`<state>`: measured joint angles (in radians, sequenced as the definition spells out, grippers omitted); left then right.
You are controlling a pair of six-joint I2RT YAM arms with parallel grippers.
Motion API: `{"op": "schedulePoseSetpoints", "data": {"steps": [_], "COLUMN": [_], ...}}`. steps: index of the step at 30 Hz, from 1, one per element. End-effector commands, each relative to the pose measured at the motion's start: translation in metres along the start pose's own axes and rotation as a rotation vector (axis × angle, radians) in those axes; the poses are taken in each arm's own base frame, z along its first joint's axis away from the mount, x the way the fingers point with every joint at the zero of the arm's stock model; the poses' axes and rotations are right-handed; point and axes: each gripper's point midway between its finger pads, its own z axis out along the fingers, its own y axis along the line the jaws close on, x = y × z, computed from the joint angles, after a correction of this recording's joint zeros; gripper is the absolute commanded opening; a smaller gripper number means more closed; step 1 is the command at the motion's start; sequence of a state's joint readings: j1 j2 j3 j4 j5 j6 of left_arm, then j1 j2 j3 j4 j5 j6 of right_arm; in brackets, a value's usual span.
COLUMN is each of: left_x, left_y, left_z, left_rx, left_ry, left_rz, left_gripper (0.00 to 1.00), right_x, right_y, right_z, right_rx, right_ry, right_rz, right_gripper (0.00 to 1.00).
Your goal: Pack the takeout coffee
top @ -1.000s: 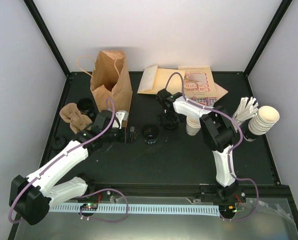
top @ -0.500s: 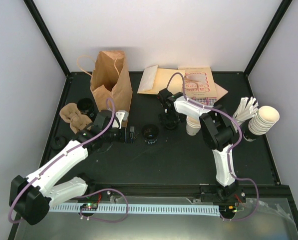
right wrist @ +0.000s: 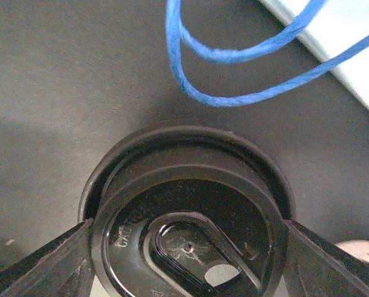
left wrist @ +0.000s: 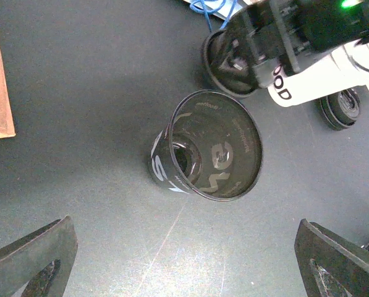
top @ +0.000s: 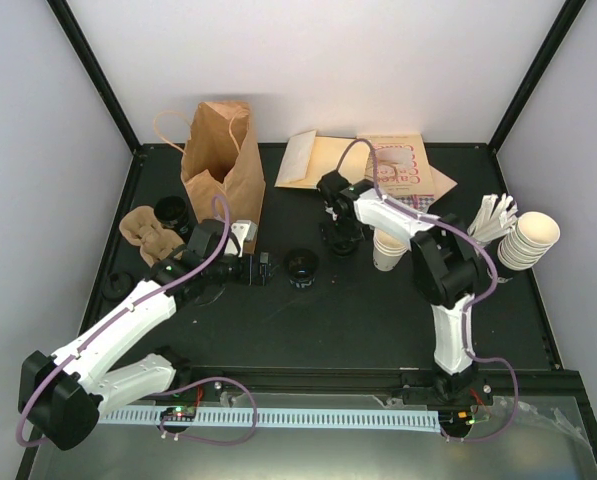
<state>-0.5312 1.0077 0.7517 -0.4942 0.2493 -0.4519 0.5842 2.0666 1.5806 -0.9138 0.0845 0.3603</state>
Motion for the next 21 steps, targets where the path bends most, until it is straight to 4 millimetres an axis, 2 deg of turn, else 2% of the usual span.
{"op": "schedulePoseSetpoints", "data": {"steps": [1, 5, 10, 13, 15, 21], "left_x": [-0.013, -0.013, -0.011, -0.010, -0.010, -0.010], "left_y": [-0.004, -0.005, -0.007, -0.007, -0.002, 0.005], "left_z": [-0.009, -0.005, 0.003, 0.010, 0.015, 0.024], "left_rx": [0.000, 0.013, 0.047, 0.091, 0.113, 0.206], "left_ry": [-0.047, -0.048, -0.043, -0.033, -0.024, -0.003], "left_rz": [0.008, -0.009, -0.035, -0.085, -0.143, -0.242], "left_gripper": [0.99, 0.99, 0.99, 0.95, 0.88, 0.74], "right_x": [-0.020, -0.013, 0.013, 0.029, 0.037, 0.052], "right_y": [0.001, 0.010, 0.033, 0.048, 0.059, 0.085], "right_z": [-0.072, -0.113, -0.139, -0.143, -0.143, -0.130], "right_rx": [-0.053, -0.114, -0.208, -0.250, -0.279, -0.293], "right_ry": [-0.152, -0.225, -0.259, -0.262, -0.260, -0.227], "right_rz": [-0.020, -0.080, -0.178, -0.227, -0.255, -0.319], "right_gripper": [0.80, 0.80, 0.80, 0.80, 0.80, 0.80]}}
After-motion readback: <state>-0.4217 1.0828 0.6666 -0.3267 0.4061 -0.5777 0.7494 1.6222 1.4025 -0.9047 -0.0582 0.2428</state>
